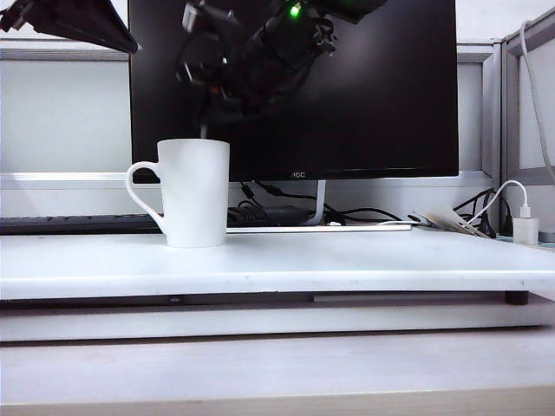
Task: Pick up a spoon and stir the liquid in the cup.
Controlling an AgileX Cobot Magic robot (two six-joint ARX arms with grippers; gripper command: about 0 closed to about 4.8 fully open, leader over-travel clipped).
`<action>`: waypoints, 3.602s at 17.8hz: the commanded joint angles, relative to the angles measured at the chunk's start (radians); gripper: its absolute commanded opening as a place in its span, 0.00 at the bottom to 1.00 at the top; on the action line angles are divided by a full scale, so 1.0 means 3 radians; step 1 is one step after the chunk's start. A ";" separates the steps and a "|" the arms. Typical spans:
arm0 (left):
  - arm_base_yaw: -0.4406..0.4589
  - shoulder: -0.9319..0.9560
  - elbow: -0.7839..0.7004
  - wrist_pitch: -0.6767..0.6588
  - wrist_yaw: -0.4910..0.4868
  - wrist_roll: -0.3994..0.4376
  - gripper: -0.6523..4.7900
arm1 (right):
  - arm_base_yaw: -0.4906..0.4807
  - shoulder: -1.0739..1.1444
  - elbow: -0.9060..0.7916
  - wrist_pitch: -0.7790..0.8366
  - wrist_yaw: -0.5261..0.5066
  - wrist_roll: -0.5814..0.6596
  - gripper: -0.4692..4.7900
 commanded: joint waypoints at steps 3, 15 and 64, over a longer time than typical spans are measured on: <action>0.0004 -0.0009 0.0011 0.0019 0.0015 0.0003 0.11 | 0.0046 -0.0106 0.0173 -0.0504 -0.0357 0.0127 0.08; 0.0004 -0.0009 0.0011 0.0071 0.0017 0.0003 0.11 | 0.0065 -0.0153 0.0172 -0.0348 -0.0231 -0.0083 0.08; 0.0003 -0.1818 -0.0825 -0.0060 -0.0178 -0.0300 0.11 | 0.0072 -0.2037 -0.0076 -0.1947 0.0659 0.0066 0.08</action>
